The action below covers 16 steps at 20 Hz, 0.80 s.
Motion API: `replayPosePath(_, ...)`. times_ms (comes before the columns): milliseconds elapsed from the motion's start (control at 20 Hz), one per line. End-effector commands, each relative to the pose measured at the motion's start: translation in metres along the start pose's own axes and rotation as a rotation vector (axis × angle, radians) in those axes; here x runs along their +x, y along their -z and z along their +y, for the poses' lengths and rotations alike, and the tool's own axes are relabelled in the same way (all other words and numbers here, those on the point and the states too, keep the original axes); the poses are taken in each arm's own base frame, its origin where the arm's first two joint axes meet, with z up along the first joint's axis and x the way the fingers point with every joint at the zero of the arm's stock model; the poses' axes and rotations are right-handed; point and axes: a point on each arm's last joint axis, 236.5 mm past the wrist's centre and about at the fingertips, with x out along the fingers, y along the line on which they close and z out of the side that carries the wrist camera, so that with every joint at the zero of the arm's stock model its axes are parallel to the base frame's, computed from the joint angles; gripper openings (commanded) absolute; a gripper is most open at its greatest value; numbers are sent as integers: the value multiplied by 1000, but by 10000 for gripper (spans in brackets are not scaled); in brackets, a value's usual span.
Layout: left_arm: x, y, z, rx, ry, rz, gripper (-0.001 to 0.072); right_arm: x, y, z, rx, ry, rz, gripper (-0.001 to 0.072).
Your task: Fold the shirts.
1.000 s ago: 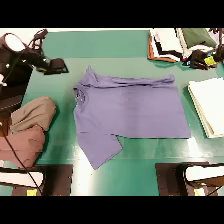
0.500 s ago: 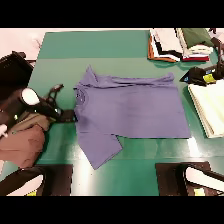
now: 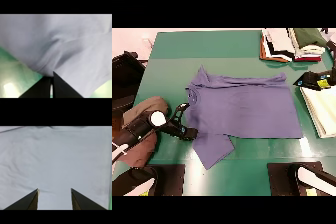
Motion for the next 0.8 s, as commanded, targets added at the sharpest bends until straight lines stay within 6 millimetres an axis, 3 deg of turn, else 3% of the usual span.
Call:
replayPosePath(0,-5,-14,-4,3,8,-50,23,-6,25,-25,46,22,72,449)
replayPosePath(100,-18,-32,-8,5,14,-98,23,-4,62,-64,135,96,144,449)
replayPosePath(250,-33,-52,-16,37,14,-158,23,3,147,-123,315,209,280,460)
replayPosePath(300,-35,-56,-18,40,17,-174,23,8,173,-133,388,206,321,538)
replayPosePath(350,-36,-58,-18,40,18,-182,23,14,197,-138,465,191,357,563)
replayPosePath(450,-36,-60,-18,41,17,-189,23,26,231,-140,568,157,424,560)
replayPosePath(600,-36,-60,-18,46,17,-193,23,52,244,-125,642,64,445,551)
replayPosePath(750,-36,-60,-18,46,17,-193,23,77,226,-113,623,19,388,495)
